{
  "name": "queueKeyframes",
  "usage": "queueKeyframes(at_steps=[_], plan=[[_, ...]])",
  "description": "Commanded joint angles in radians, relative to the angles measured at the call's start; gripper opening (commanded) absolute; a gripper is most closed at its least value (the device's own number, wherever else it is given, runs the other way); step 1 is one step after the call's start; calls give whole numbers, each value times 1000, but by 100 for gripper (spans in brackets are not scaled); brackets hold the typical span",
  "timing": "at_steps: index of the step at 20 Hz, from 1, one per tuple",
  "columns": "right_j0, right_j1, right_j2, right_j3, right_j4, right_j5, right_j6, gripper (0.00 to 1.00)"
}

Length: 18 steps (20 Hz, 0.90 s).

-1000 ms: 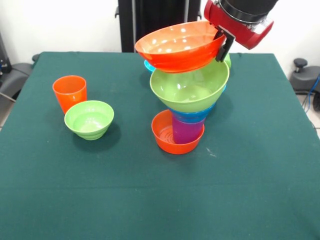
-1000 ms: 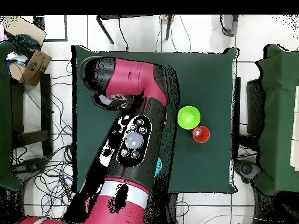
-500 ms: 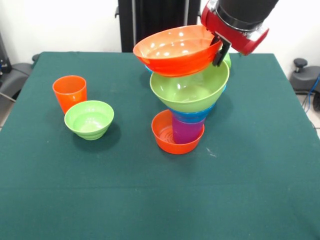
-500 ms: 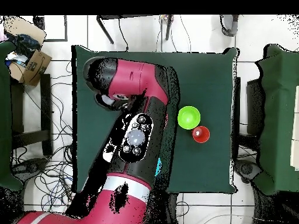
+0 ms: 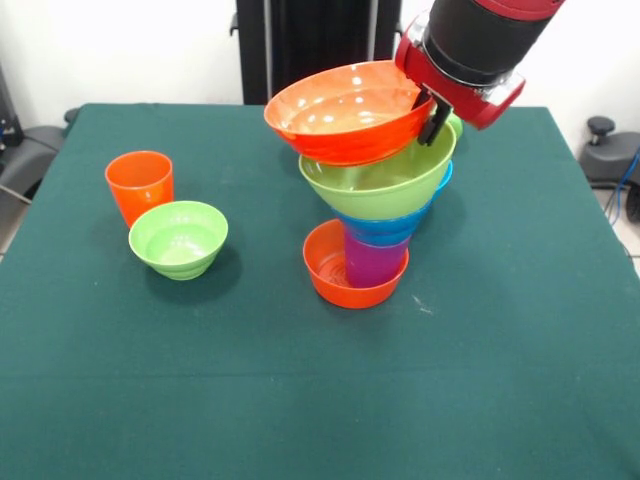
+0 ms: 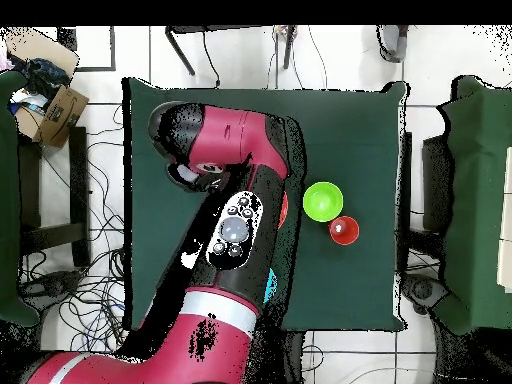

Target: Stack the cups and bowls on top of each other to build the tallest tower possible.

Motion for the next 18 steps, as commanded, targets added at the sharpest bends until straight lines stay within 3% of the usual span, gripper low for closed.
queueKeyframes(at_steps=[1,18], plan=[[-22,33,79,29,-15,-86,108,0],[-31,47,88,28,-8,-103,112,0]])
